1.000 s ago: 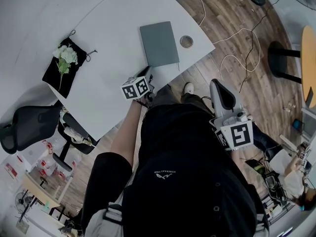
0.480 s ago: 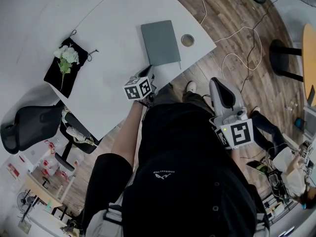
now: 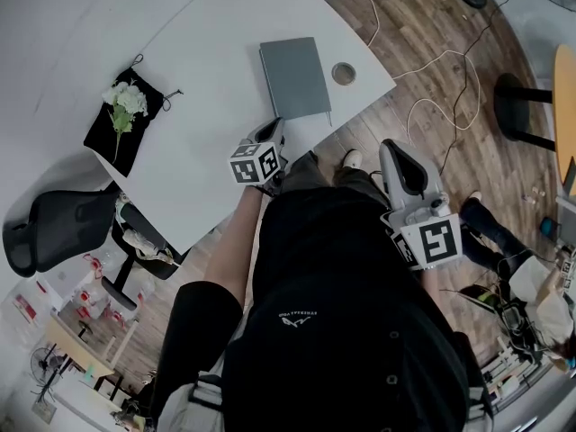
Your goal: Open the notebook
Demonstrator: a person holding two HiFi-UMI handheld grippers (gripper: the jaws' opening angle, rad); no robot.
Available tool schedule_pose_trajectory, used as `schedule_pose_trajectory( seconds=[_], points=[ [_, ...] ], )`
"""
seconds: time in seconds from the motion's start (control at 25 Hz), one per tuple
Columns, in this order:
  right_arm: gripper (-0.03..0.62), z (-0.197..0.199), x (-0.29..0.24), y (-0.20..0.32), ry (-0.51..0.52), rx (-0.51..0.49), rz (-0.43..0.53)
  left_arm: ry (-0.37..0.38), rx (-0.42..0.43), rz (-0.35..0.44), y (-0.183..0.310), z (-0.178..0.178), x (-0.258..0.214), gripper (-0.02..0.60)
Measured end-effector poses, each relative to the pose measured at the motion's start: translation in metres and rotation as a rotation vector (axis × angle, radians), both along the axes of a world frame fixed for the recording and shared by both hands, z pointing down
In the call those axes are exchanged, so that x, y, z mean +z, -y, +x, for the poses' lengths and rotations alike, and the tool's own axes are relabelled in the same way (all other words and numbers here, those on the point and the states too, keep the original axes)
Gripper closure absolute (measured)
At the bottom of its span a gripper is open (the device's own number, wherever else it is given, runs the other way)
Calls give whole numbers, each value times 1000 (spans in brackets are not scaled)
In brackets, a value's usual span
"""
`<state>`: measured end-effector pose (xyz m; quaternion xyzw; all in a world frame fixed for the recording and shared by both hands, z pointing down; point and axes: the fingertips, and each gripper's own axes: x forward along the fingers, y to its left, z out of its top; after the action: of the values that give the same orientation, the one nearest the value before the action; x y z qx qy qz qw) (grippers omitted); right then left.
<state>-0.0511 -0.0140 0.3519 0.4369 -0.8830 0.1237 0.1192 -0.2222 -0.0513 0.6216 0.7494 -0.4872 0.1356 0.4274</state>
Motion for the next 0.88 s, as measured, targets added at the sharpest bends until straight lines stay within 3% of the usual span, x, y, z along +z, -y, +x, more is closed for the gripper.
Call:
schedule_pose_trajectory(
  seconds=[0.88],
  points=[
    [589, 35, 2, -13, 18, 0, -10, 59, -90, 58, 0, 11, -22, 574]
  ],
)
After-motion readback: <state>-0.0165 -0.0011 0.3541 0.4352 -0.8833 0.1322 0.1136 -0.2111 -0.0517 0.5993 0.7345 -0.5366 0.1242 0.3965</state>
